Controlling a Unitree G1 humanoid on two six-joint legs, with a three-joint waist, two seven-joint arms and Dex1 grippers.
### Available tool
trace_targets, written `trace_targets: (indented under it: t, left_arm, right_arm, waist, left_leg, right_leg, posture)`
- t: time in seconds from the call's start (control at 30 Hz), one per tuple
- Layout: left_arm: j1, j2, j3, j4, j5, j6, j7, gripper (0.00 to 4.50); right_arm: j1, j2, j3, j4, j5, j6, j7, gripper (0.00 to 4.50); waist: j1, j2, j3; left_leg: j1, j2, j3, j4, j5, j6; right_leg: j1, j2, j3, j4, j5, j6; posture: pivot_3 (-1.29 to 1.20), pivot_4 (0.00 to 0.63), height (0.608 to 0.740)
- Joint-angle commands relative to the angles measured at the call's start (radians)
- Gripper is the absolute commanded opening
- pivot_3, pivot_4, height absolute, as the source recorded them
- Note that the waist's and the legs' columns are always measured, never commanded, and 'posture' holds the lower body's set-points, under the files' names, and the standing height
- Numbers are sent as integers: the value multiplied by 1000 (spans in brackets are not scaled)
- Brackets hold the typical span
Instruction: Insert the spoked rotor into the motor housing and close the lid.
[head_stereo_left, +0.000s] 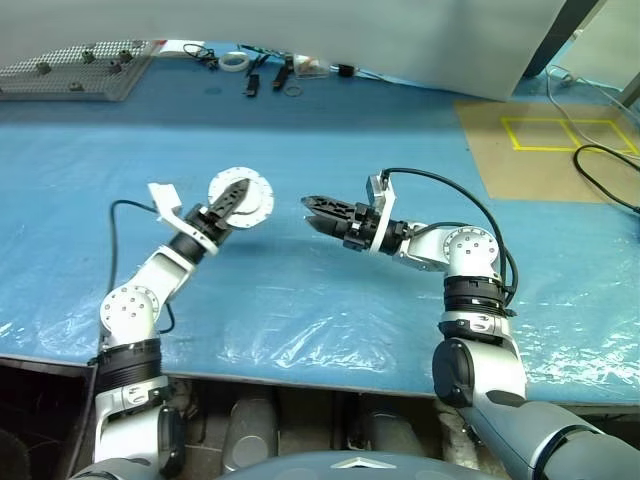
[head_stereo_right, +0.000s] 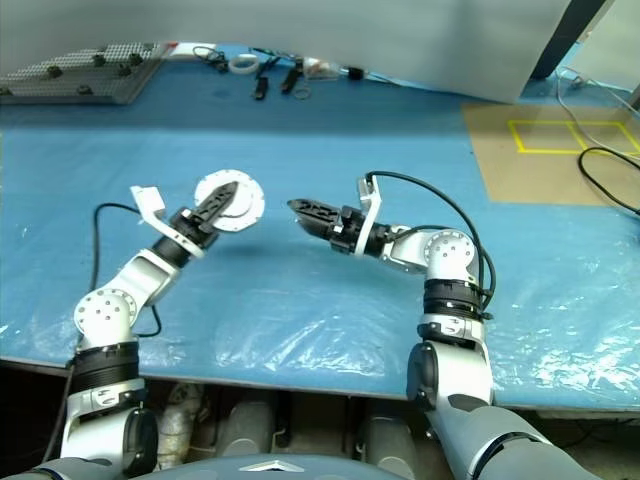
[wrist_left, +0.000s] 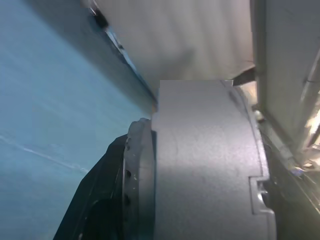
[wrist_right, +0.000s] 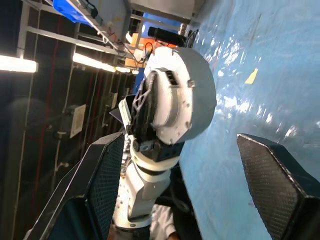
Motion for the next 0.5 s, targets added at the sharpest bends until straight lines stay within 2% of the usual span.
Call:
trace_targets:
  t: [0.03,0.27,0.5]
  left_arm:
    - [0,80,53,55,114,-119,-30,2482]
    - [-46,183,103,238,197,-186,-100,2482]
    - [-187,215,100,537,301,-268,-128,2482]
  right_arm:
    - [41,-35,65,-98,-40,-109,70,3779]
    - [81,-59,113,-146,-40,-154,121,3779]
    - [92,-58,139,-151,-47,-161,122,3779]
  waist:
    - [1,0,0]
    - [3,-3,1]
    - [4,-6,0]
  left_leg:
    - [0,0,0,0,0,0]
    - [-1,0,-2,1,0,0]
    - [-1,-1,-3,4,0,0]
  right_leg:
    - [0,0,0,0,0,0]
    - [0,0,-1,-1,1,2]
    - [2,-1,-2,0,2,3]
  posture:
    - [0,150,740]
    - [0,150,740]
    - [0,150,740]
